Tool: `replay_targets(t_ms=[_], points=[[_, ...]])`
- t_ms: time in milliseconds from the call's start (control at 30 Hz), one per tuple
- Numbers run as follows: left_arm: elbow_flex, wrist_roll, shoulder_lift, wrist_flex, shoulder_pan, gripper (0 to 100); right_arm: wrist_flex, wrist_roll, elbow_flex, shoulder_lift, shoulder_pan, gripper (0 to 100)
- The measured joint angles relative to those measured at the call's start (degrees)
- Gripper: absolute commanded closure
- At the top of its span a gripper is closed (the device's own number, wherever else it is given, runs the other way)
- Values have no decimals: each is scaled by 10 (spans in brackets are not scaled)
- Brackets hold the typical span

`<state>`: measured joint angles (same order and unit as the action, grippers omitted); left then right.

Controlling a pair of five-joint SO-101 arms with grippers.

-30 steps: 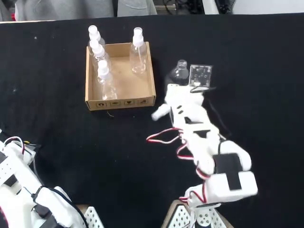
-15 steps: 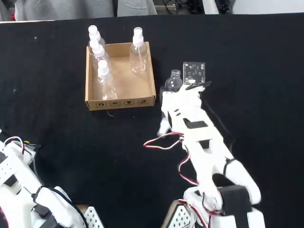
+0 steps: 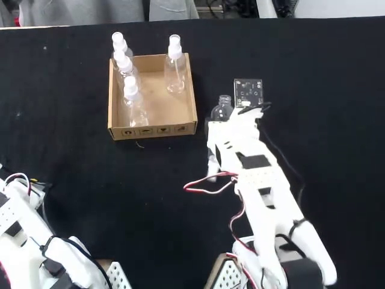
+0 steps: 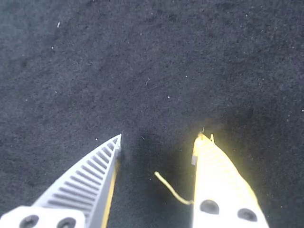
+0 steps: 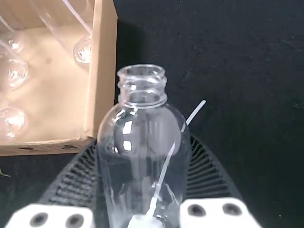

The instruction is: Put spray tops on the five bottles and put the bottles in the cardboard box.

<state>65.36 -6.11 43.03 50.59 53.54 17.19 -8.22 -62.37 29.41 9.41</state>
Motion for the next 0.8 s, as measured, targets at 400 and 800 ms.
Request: replay_targets(t_ms=[400, 800], points=[[0, 0, 0, 0, 0, 777, 26, 0, -4, 37, -48, 913], [0, 0, 0, 0, 0, 777, -21, 0, -16, -42, -67, 917]])
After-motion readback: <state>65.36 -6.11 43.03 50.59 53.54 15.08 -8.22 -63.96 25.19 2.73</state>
